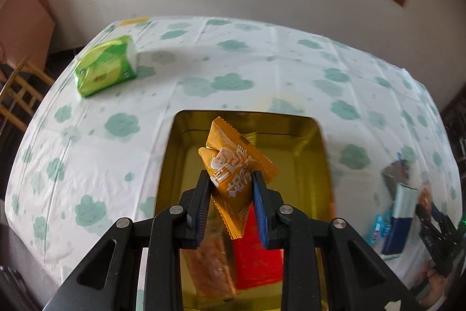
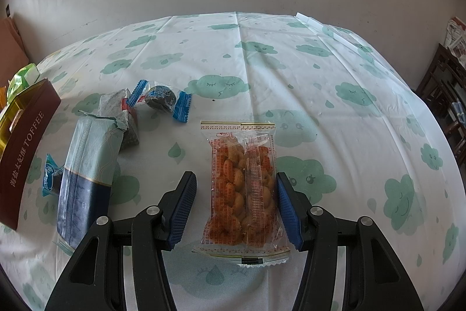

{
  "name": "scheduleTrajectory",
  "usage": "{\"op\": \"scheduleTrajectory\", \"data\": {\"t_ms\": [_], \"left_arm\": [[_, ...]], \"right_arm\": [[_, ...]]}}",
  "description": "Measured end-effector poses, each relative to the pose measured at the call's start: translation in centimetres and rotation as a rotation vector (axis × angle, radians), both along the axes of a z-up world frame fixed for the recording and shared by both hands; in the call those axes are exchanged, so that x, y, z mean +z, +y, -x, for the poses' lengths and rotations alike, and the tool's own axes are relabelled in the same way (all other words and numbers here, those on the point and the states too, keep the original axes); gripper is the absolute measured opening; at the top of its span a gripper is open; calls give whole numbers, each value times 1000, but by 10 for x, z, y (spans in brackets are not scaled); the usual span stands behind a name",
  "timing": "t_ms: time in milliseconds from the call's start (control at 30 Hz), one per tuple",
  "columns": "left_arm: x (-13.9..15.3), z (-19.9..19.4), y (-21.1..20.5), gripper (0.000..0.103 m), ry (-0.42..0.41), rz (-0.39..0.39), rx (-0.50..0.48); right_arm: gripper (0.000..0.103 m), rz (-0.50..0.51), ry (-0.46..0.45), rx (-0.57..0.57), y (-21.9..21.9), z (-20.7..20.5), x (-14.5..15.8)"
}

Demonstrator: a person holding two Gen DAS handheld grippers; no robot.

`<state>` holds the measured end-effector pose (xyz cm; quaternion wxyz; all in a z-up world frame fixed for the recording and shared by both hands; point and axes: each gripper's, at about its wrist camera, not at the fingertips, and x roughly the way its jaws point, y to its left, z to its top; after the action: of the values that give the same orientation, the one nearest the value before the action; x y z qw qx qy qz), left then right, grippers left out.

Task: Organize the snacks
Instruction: 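Carry the chip bag into the tray and open the left gripper while the right holds its bag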

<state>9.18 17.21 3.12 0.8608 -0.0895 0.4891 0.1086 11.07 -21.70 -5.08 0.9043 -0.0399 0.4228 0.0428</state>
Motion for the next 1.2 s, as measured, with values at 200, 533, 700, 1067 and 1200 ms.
{"op": "scheduleTrajectory", "data": {"t_ms": [200,533,700,1067,1200], "left_arm": [[-17,-3,16,24,25,-8,41],[-37,-9,23,25,61,-24,45],[-39,-10,22,30,71,-43,41],[-40,-6,22,38,86,-69,56],[-38,-4,22,40,85,-64,49]], "right_arm": [[56,0,0,0,0,0,0],[56,1,0,0,0,0,0],[56,1,0,0,0,0,0],[57,1,0,0,0,0,-1],[57,1,0,0,0,0,0]]}}
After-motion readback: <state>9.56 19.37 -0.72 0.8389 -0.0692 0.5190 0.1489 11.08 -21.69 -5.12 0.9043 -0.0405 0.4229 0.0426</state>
